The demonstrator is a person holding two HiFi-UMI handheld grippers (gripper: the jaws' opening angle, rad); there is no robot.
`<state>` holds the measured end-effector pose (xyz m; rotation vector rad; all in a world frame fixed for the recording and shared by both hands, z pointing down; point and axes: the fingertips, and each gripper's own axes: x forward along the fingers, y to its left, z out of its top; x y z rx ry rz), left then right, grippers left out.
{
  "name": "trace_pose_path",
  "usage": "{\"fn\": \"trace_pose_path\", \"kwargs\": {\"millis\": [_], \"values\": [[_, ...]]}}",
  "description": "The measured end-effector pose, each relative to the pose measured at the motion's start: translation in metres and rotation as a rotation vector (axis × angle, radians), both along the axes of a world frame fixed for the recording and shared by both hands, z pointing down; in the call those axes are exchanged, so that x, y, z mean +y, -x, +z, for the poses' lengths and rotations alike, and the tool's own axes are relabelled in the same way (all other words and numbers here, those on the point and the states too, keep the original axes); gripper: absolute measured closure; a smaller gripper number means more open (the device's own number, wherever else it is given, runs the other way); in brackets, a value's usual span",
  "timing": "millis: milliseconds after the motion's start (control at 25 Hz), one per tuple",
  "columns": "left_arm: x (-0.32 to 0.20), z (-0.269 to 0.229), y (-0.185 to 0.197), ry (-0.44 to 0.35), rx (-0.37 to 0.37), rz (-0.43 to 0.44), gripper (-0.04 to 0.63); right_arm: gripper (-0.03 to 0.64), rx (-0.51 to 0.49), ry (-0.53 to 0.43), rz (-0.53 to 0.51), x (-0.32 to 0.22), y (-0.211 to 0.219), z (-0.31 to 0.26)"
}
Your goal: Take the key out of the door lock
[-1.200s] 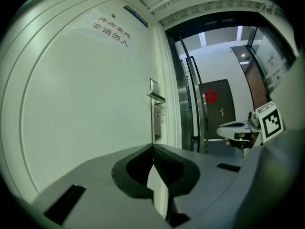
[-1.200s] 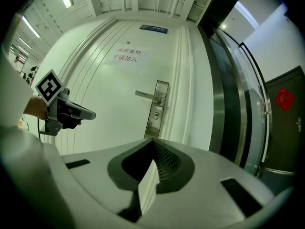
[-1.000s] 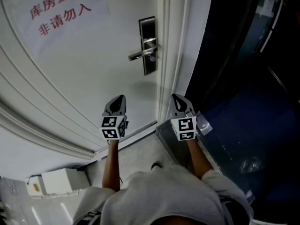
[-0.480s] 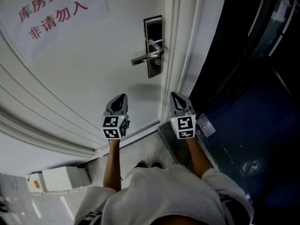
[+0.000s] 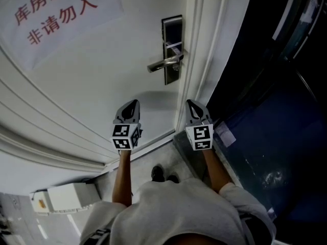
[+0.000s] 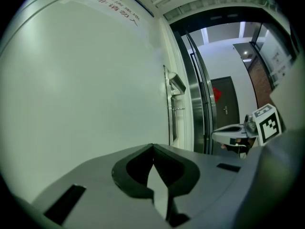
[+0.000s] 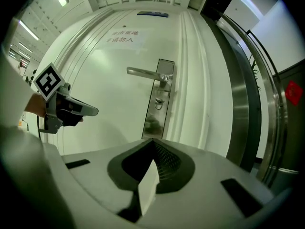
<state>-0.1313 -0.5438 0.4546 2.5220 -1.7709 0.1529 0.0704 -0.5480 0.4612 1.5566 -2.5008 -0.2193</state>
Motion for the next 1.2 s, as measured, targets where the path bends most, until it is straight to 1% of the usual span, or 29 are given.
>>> {"fn": "trace_pose_path", "kwargs": {"millis": [200,440,680,960,1080,1200], "values": [[-0.005,0.0,0.002,-0.001,-0.002,0.017,0.577,0.594,0.009,-0.029,-0.003,-0.009,0.008,-0.013],[-0.007,-0.002,0.004,-0.004,0.003,0.026,0.577,0.594,0.031,-0.092,-0.019,-0.02,0.019,-0.042],[-0.007,0.001,0.007,0.002,0.007,0.034,0.577,0.594,0.085,-0.156,-0.042,-0.035,0.028,-0.071],[-0.005,0.003,0.012,0.006,0.007,0.037,0.577,0.594,0.143,-0.194,-0.048,-0.054,0.031,-0.091],[-0.005,0.005,0.014,0.008,0.008,0.038,0.577,0.594,0.203,-0.218,-0.055,-0.059,0.036,-0.095],[-0.005,0.006,0.014,0.011,0.008,0.042,0.577,0.594,0.322,-0.26,-0.062,-0.062,0.042,-0.1]]}}
